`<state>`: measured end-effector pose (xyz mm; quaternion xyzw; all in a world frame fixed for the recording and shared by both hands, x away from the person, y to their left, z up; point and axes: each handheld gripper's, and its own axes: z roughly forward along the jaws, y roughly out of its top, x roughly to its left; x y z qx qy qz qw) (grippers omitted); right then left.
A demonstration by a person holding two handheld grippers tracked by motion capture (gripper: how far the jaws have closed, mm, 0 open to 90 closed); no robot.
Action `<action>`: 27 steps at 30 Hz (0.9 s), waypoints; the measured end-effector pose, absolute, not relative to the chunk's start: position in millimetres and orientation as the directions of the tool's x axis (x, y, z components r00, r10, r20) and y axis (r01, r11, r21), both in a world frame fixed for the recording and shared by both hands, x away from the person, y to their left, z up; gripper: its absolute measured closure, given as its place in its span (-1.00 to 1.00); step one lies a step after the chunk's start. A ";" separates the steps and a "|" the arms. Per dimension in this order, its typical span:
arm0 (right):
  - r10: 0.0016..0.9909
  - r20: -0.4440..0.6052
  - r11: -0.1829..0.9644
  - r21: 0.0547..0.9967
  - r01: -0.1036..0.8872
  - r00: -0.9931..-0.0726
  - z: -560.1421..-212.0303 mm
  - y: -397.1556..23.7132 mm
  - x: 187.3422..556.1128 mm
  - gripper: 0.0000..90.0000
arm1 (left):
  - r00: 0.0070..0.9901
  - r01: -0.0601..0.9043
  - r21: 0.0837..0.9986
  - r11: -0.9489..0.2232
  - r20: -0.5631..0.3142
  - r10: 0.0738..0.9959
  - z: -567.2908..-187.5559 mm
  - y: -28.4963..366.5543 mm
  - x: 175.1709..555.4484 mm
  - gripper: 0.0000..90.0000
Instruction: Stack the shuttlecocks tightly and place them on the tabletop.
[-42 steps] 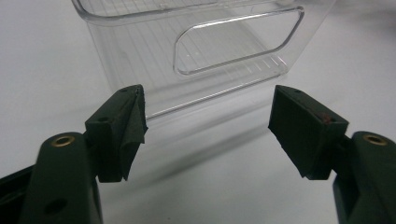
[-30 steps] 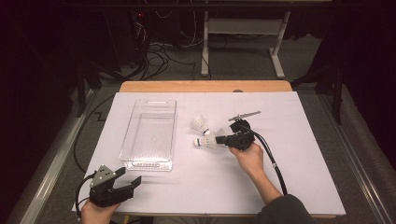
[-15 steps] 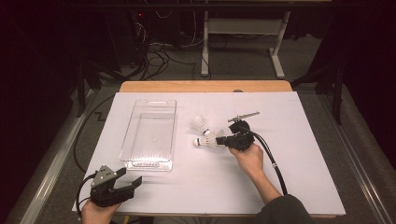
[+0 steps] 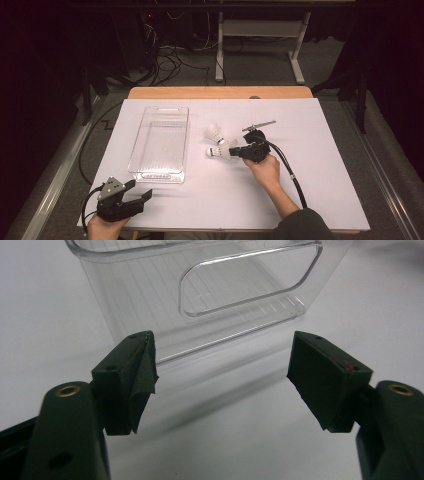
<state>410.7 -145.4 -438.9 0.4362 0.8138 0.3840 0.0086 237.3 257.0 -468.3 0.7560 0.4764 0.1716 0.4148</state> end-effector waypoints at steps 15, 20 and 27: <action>0.714 0.335 0.335 0.608 0.720 -0.615 -446.2 -141.9 414.3 0.95 | 0.490 0.577 0.791 -0.203 -0.135 0.861 -468.3 256.7 237.2 -0.36; 0.715 0.334 0.336 0.606 0.721 -0.614 -447.0 -141.4 413.9 0.87 | 0.488 0.578 0.791 -0.202 -0.137 0.862 -468.2 256.9 237.1 -0.36; 0.718 0.325 0.341 0.606 0.718 -0.615 -445.8 -142.5 413.6 0.79 | 0.490 0.577 0.791 -0.203 -0.137 0.861 -468.1 257.0 236.9 -0.36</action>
